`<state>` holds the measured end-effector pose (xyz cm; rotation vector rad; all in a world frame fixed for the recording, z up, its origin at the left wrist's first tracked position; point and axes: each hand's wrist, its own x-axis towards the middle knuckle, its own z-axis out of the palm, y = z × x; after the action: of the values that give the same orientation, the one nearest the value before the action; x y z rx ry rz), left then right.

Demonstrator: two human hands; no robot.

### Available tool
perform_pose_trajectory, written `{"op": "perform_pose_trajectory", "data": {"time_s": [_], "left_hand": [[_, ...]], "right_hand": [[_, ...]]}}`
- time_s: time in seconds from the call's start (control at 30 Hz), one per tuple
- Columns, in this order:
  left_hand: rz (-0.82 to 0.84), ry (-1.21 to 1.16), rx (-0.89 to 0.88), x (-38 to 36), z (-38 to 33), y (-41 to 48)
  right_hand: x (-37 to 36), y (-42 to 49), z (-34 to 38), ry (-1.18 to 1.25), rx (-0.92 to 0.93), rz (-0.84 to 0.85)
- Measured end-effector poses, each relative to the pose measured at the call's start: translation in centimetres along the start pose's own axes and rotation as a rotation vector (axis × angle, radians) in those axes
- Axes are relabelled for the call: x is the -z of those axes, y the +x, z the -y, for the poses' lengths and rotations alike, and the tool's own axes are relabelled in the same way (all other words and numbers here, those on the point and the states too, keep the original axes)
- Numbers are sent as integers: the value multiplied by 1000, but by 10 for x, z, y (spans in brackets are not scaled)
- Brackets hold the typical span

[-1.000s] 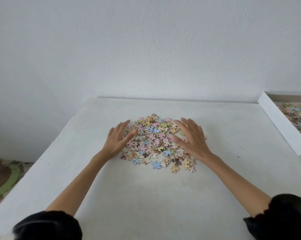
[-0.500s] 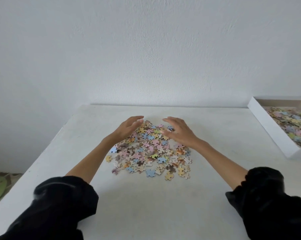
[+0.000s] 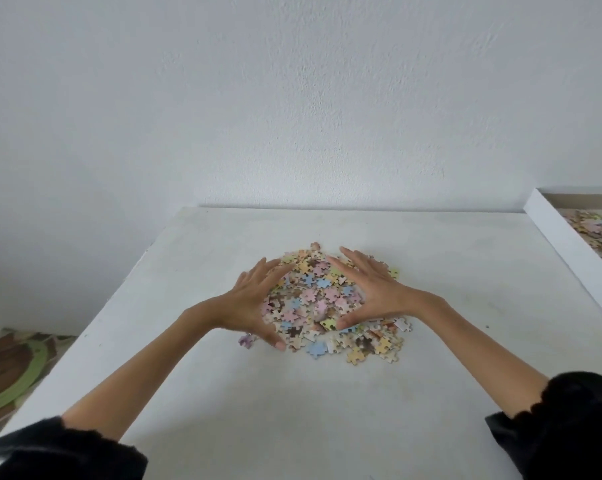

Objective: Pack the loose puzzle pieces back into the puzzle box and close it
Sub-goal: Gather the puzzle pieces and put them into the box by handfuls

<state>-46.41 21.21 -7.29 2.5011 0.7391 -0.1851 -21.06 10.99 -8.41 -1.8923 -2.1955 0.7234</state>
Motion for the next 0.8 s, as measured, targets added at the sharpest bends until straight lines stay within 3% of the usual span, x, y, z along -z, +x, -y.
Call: {"op": "perform_pose_trajectory", "data": {"time_s": [0.2, 0.33, 0.47, 0.63, 0.8], "left_hand": [[-203, 13, 20, -21, -15, 8], [-321, 79, 17, -30, -15, 10], [-405, 81, -39, -33, -15, 10], [-501, 36, -171, -34, -17, 13], [-544, -96, -164, -34, -23, 9]], "right_hand": [[-3, 8, 6, -121, 34, 81], [-9, 6, 5, -105, 36, -20], [-17, 4, 5, -94, 44, -223], [-21, 2, 11, -17, 78, -312], [-19, 2, 17, 58, 132, -388]]}}
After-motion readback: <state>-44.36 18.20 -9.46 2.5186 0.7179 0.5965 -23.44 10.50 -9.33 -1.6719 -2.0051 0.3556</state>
